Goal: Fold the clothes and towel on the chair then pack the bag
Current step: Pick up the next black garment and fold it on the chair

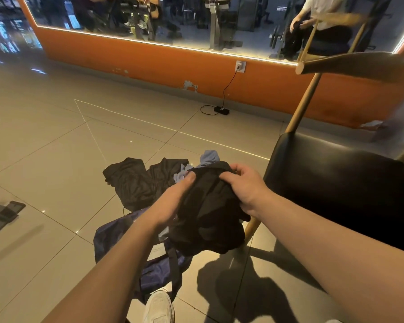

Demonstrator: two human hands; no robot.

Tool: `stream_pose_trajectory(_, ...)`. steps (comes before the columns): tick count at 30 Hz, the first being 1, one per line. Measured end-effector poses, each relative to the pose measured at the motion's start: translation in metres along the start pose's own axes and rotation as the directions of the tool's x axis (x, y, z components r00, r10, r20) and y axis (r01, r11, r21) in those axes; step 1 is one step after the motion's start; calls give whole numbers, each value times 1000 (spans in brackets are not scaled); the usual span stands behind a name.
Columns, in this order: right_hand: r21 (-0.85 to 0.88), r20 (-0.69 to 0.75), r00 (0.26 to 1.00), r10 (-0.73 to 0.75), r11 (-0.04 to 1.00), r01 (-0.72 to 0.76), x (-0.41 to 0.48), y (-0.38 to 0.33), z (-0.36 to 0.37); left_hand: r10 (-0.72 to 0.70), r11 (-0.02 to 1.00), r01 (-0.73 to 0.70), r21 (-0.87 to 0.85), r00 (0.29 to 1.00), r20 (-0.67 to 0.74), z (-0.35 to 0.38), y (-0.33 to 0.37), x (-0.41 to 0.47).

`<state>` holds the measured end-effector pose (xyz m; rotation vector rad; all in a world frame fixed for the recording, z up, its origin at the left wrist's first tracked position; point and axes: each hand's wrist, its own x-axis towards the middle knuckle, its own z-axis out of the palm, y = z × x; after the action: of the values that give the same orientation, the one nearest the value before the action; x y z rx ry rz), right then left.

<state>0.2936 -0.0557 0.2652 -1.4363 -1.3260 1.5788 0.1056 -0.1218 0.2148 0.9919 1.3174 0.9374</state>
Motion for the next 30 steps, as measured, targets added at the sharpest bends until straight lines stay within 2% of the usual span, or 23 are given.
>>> stream_pose_trajectory(1,2,8,1000,-16,1000,16,-1,1,3,13,1000,-13,24,1000,5,4,1,-1)
stream_pose_trajectory(3,52,45,998,-31,998,29,-4,0,8,116,982,-98,159,988,-105,11,3,0)
stream_pose_trajectory(5,155,124,992,11,987,-30,-5,-2,7,210,958,-155,241,952,-224,14,5,0)
stream_pose_trajectory(8,353,188,975,115,919,-177,-6,-3,1,228,966,-162,200,899,-373,11,11,-2)
stream_pose_trajectory(10,425,163,976,143,883,-200,-7,-3,-3,220,975,-200,95,915,-337,10,13,-4)
stream_pose_trajectory(12,453,153,974,167,864,-220,-11,-5,-4,233,972,-226,61,957,-175,16,13,-8)
stream_pose_trajectory(14,497,163,971,177,835,-236,-12,-6,-2,228,941,-209,265,973,-44,28,8,-9)
stream_pose_trajectory(15,514,183,966,180,821,-250,-12,-6,0,243,901,-208,381,969,-44,32,2,-7)
stream_pose_trajectory(17,522,249,950,186,801,-294,-9,-5,0,338,823,-222,522,931,-137,33,-5,0)
stream_pose_trajectory(19,472,273,943,189,828,-302,-5,-2,-3,422,803,-207,559,860,-288,24,-7,6)
stream_pose_trajectory(21,410,257,951,172,872,-269,1,4,-10,441,818,-189,544,813,-381,14,-7,10)
stream_pose_trajectory(24,336,194,968,157,917,-216,10,17,-14,388,884,-191,427,808,-444,10,-5,12)
stream_pose_trajectory(25,288,134,978,162,937,-195,12,23,-13,364,906,-199,374,818,-446,11,-1,10)
stream_pose_trajectory(28,-9,-117,977,176,984,-178,17,48,-11,322,939,-213,272,821,-471,9,7,8)
stream_pose_trajectory(30,-233,-81,973,218,945,-231,16,64,-12,274,961,-216,172,824,-496,8,13,4)
